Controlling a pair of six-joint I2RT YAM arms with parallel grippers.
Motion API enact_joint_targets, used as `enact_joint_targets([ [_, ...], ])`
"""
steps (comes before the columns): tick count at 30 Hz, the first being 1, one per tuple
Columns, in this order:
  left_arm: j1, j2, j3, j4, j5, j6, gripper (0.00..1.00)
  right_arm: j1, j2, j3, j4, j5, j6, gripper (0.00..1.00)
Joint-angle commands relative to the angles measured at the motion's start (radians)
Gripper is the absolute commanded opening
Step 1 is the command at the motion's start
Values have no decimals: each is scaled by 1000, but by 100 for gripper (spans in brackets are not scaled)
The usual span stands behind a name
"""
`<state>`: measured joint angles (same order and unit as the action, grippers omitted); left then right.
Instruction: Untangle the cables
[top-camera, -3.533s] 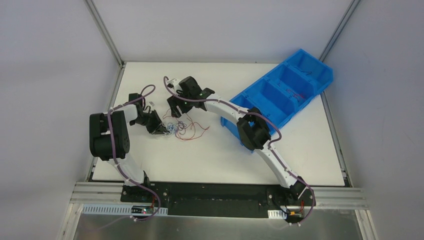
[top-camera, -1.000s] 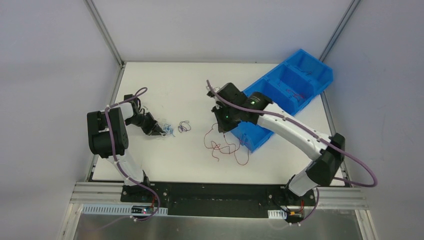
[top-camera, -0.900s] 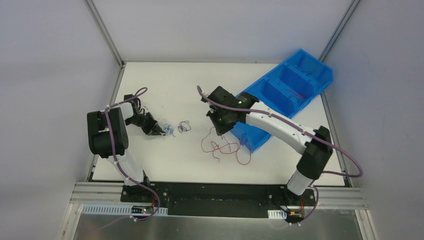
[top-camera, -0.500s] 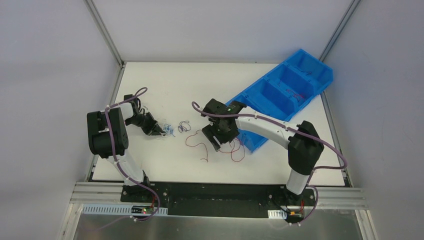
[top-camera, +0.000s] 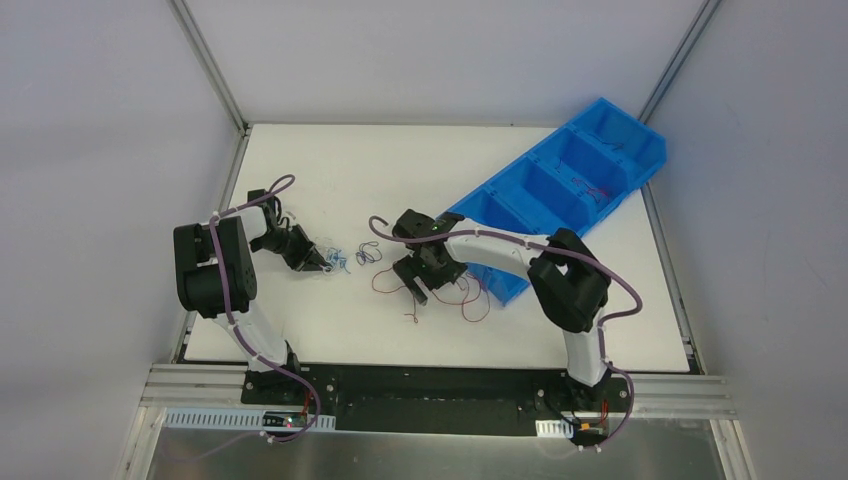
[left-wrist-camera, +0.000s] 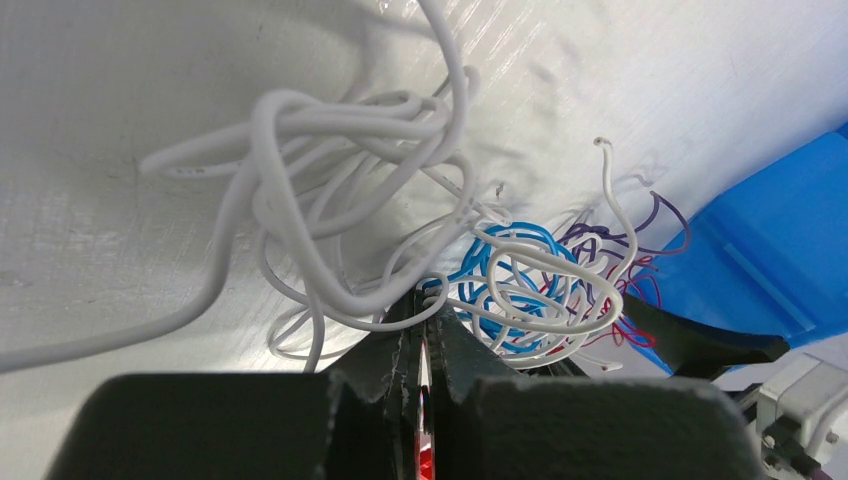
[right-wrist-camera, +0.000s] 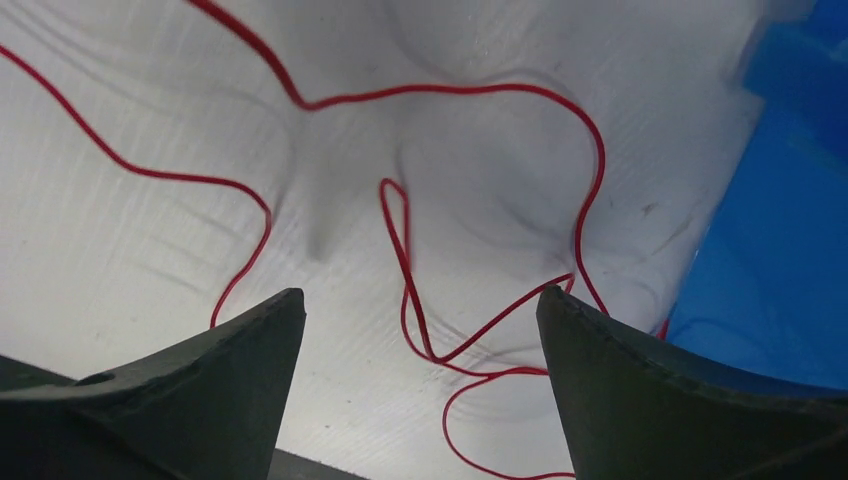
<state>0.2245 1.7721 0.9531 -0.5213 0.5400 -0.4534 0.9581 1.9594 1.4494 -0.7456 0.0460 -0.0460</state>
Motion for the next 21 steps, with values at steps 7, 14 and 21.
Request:
enact_joint_targets([
  [7,15,-6,-23,0,-97,48,0,2,58,85,78,-10,-73,13],
  [14,15,-5,-25,1,-97,50,0,2,-49,158,83,-35,-34,0],
  [21,15,-2,-17,2,-92,46,0,2,-39,178,72,-145,9,0],
])
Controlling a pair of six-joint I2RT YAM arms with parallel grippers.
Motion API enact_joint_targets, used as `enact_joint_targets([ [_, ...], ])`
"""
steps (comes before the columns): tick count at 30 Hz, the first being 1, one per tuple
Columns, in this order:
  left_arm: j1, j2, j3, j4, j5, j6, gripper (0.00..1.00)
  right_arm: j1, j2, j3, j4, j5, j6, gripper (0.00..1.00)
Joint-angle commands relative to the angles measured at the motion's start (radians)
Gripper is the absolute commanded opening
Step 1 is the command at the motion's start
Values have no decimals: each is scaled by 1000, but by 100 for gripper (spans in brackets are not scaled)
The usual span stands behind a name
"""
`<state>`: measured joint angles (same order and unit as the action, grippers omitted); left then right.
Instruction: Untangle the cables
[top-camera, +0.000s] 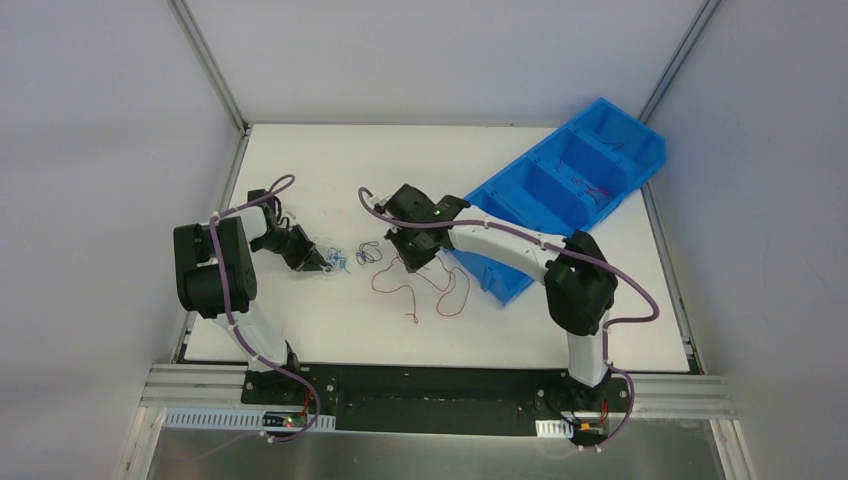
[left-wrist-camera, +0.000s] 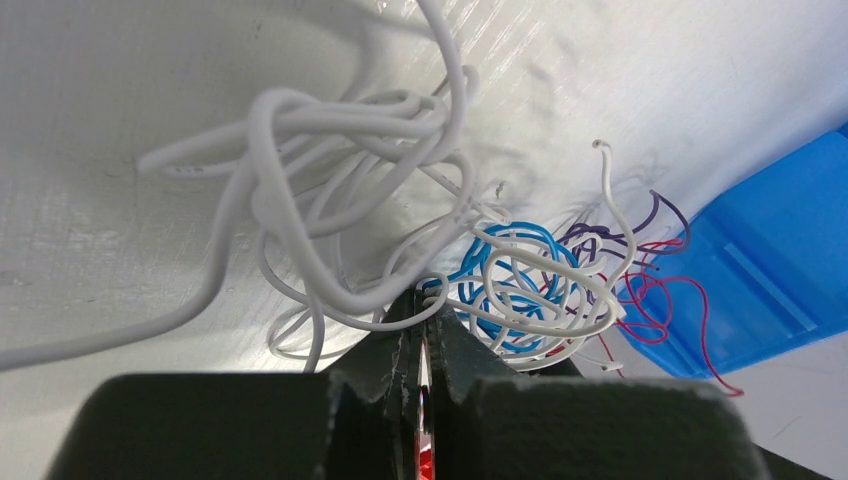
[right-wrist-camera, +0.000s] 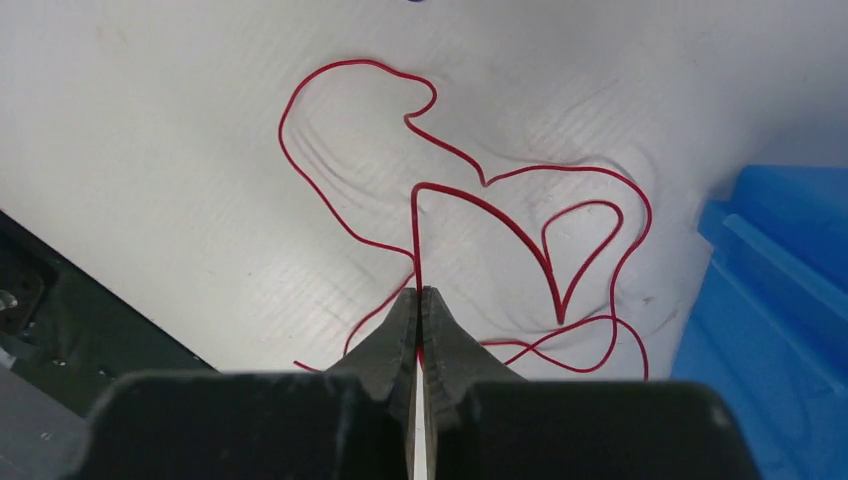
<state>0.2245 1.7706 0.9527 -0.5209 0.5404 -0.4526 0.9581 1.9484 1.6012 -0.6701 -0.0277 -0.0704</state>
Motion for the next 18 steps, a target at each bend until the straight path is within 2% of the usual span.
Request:
enact_joint_targets([
  [1,15,-1,-16,2,-92,45,0,1,-16,22,-4,-75,35,3],
  [3,16,-5,-16,2,-90,45,0,1,3,7,5,-86,37,8],
  [4,15,-5,-16,2,-90,45,0,1,13,-2,15,-94,38,14],
  [7,15,-7,-16,2,-89,43,0,2,45,-13,23,-118,40,49],
  [11,13,-11,-17,2,-90,43,0,10,66,-41,49,-124,40,72],
  [15,15,-12,-16,2,-89,40,0,22,91,-49,72,-76,32,75],
  [18,14,-10,-15,2,-87,39,0,38,134,-36,75,-10,-1,67],
])
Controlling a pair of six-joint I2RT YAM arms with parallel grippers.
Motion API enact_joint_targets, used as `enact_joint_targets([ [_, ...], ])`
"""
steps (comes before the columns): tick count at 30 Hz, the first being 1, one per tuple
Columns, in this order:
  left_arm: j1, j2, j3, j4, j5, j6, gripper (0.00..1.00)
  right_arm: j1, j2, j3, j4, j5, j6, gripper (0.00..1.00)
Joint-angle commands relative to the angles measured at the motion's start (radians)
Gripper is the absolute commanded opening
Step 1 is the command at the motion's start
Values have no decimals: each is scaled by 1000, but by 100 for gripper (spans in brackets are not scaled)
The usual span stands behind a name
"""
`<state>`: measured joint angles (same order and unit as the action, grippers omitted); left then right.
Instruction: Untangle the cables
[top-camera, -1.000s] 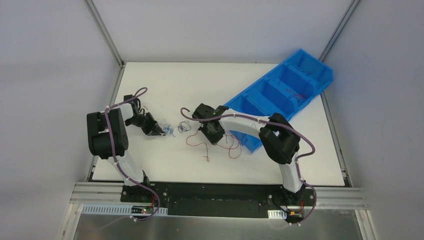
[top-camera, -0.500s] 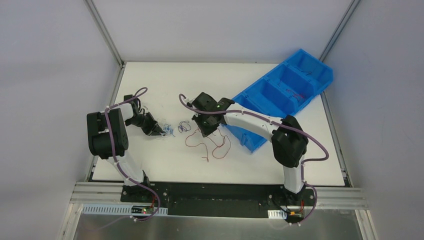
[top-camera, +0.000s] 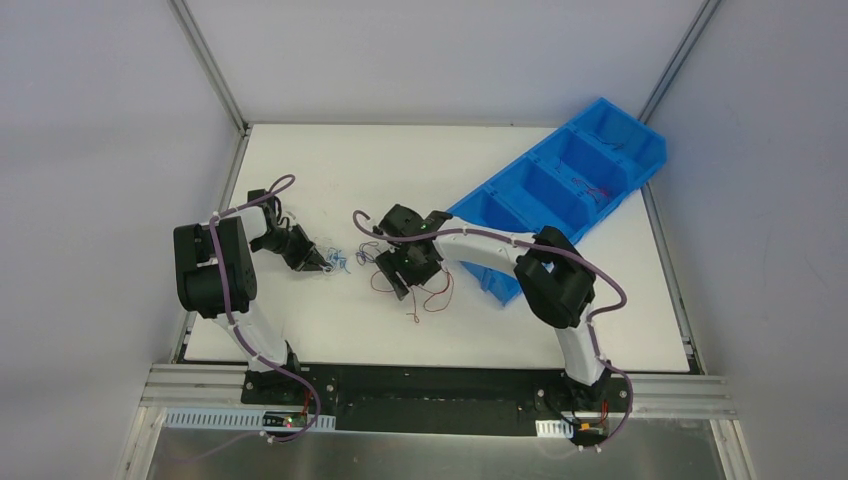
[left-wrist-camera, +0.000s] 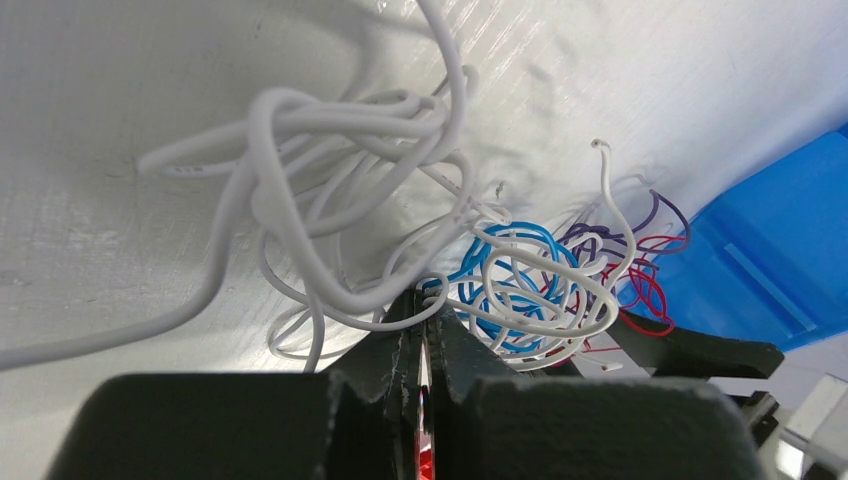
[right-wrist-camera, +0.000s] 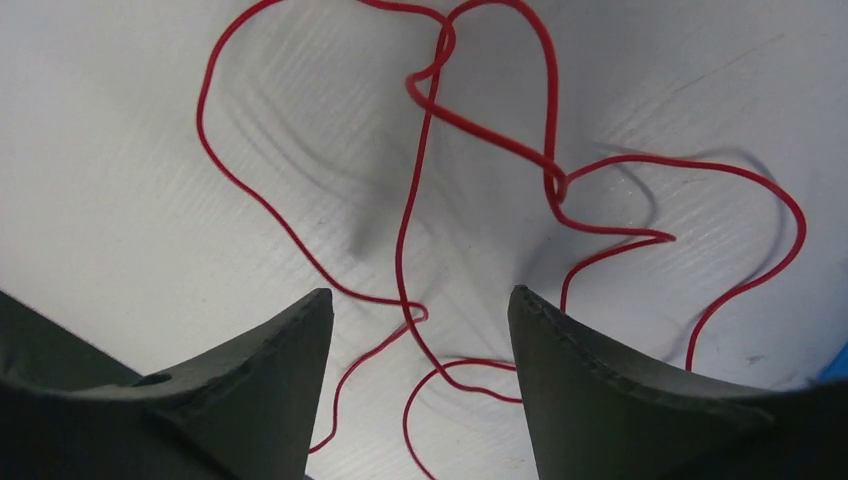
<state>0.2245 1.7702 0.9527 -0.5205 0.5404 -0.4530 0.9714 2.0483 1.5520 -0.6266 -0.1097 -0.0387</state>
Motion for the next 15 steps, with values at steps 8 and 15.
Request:
enact_joint_targets([
  [8,14,-4,-16,7,-86,34,0,64,18,-9,95,194,-62,10],
  [15,15,0,-11,13,-83,20,0,60,-237,88,52,123,-47,0],
])
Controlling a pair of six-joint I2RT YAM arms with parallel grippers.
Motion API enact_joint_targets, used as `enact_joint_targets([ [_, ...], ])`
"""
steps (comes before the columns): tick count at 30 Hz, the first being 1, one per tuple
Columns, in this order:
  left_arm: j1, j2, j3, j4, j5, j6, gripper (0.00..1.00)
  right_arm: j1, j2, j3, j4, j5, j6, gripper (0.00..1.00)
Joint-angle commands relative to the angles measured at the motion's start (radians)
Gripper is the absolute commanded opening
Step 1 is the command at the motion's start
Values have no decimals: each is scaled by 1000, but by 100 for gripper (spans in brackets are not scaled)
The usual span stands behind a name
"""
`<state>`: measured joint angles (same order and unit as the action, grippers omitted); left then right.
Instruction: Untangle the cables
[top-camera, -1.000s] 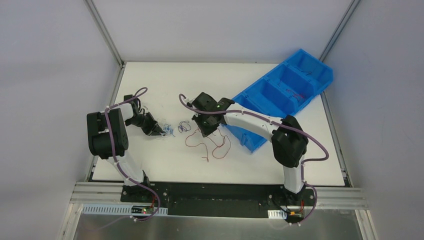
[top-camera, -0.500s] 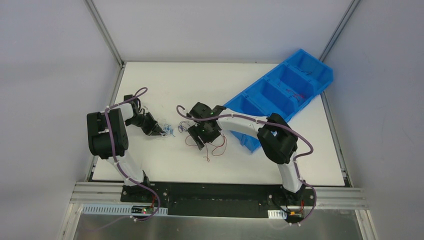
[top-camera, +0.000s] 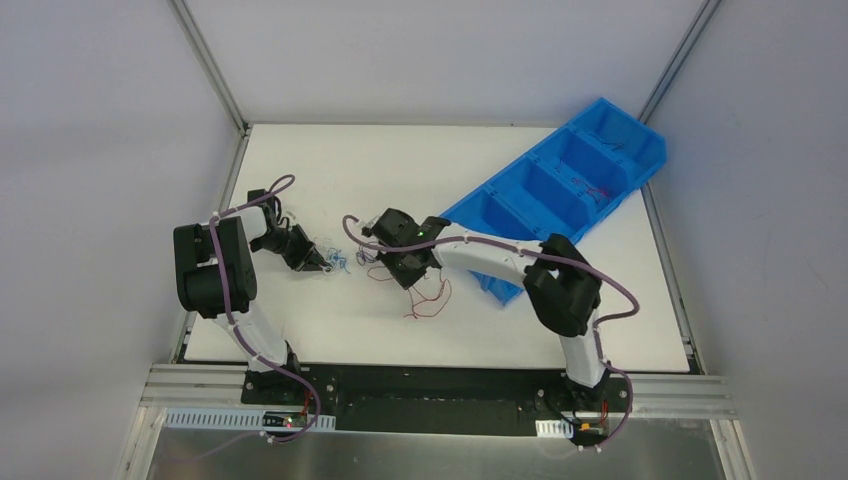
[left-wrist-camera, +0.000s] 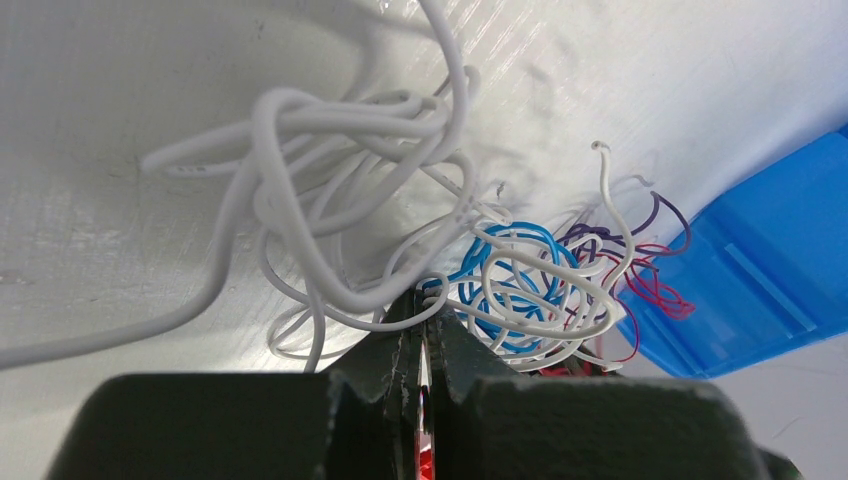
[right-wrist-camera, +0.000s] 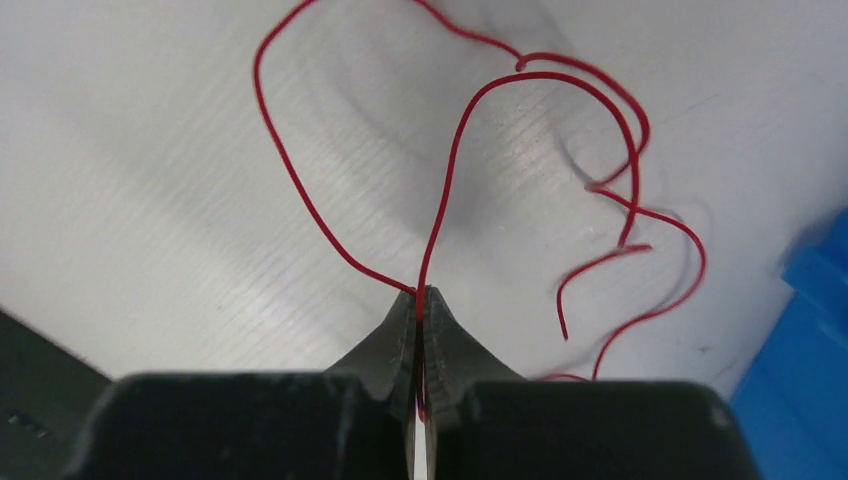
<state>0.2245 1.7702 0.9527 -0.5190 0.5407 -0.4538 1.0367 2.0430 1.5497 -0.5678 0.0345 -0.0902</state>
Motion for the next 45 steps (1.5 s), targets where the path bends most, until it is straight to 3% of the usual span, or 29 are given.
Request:
enact_joint_targets([
  [1,15,-1,-11,12,-84,18,0,-10,-276,115,-17,-12,11,0],
  [7,15,-3,-18,23,-69,4,0,-109,-439,281,-125,57,12,0],
  [14,13,-7,-17,64,-12,-47,0,-554,-603,288,-152,-12,48,0],
  [19,12,11,-11,69,-2,-42,0,-814,-567,318,-154,-72,25,0],
  [24,13,18,-16,73,-2,-43,0,-990,-463,389,-143,-49,123,0],
  [39,13,31,-15,80,-10,-57,0,-1083,-199,356,54,117,392,0],
  [45,13,16,-23,80,-10,-64,0,-1089,-124,338,108,129,403,0],
])
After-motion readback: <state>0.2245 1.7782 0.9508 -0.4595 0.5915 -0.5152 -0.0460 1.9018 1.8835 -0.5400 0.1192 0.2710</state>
